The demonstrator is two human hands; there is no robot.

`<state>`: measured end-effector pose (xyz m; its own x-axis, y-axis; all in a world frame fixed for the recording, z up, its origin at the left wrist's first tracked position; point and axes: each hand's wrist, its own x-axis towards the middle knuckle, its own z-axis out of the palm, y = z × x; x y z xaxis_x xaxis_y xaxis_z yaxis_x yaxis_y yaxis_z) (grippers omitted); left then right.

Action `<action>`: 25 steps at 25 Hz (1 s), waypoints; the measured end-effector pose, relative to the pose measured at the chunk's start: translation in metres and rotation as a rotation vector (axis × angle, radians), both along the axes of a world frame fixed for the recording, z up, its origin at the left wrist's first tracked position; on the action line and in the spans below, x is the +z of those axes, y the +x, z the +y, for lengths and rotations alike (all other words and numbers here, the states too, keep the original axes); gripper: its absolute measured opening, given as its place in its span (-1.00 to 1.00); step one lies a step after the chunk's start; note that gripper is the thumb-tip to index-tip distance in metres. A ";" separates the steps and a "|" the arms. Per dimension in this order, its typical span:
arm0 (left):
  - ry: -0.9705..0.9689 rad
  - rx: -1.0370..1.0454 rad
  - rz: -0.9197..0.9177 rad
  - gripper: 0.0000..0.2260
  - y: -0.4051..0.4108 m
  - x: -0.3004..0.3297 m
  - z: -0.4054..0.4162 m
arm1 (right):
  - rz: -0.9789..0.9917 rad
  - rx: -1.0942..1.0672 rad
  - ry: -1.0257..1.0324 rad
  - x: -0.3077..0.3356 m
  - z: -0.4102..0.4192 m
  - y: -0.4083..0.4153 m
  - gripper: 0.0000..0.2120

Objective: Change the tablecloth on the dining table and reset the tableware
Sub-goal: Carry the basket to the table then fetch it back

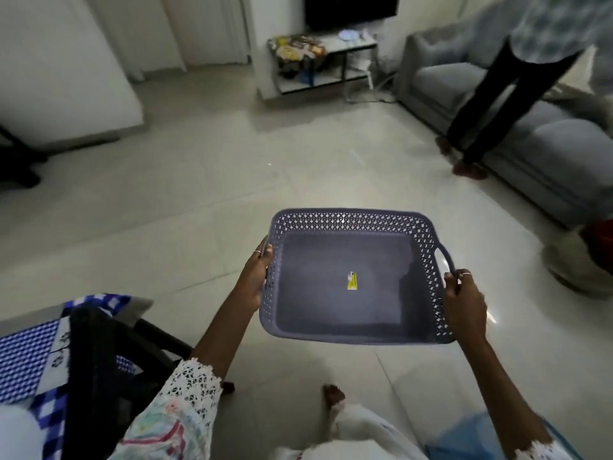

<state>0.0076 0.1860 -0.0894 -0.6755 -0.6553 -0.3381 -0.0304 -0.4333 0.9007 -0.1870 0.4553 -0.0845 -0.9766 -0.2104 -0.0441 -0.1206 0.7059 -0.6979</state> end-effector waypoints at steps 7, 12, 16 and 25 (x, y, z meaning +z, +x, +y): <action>-0.010 0.400 0.010 -0.67 0.043 0.001 -0.166 | 0.060 0.431 0.023 0.014 -0.266 -0.056 -0.78; -0.049 0.666 0.030 -0.72 0.101 -0.003 -0.275 | 0.074 0.712 0.000 0.006 -0.468 -0.030 -0.77; -0.048 0.841 -0.004 -0.73 0.151 0.003 -0.362 | 0.065 0.865 0.011 0.015 -0.605 0.012 -0.75; 0.061 1.228 -0.109 -0.71 0.288 -0.003 -0.521 | 0.123 1.223 0.003 0.018 -0.881 0.151 -0.76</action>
